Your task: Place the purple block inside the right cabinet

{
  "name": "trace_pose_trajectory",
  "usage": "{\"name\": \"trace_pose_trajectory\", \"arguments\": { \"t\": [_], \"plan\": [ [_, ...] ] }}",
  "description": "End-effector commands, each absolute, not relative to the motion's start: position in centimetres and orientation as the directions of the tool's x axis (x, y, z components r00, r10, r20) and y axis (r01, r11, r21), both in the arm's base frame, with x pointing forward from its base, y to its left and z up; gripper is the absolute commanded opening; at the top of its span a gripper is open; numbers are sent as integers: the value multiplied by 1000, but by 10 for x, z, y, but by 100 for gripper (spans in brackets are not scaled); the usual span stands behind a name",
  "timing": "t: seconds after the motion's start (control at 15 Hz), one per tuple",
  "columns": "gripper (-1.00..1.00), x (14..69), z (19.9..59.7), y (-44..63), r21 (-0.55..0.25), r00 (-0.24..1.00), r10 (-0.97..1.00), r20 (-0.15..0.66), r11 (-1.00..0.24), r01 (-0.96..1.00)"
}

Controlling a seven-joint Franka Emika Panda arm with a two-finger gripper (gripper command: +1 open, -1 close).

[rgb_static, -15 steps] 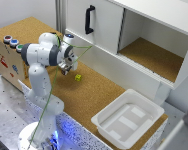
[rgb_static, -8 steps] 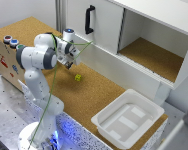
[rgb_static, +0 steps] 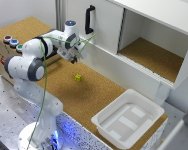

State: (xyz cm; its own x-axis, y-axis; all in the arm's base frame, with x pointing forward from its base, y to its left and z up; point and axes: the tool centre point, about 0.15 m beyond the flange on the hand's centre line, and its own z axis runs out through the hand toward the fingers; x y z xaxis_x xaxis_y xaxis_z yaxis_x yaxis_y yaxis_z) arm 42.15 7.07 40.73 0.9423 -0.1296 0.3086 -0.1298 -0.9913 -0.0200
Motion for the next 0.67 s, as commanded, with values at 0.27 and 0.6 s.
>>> {"name": "trace_pose_trajectory", "arguments": {
  "t": [0.27,0.6],
  "plan": [
    [-100,431,448,-116,13,860,-376,346,-914,-405],
    [-100,484,487,-203,-33,832,-349,432,-927,-372]
  ]
}}
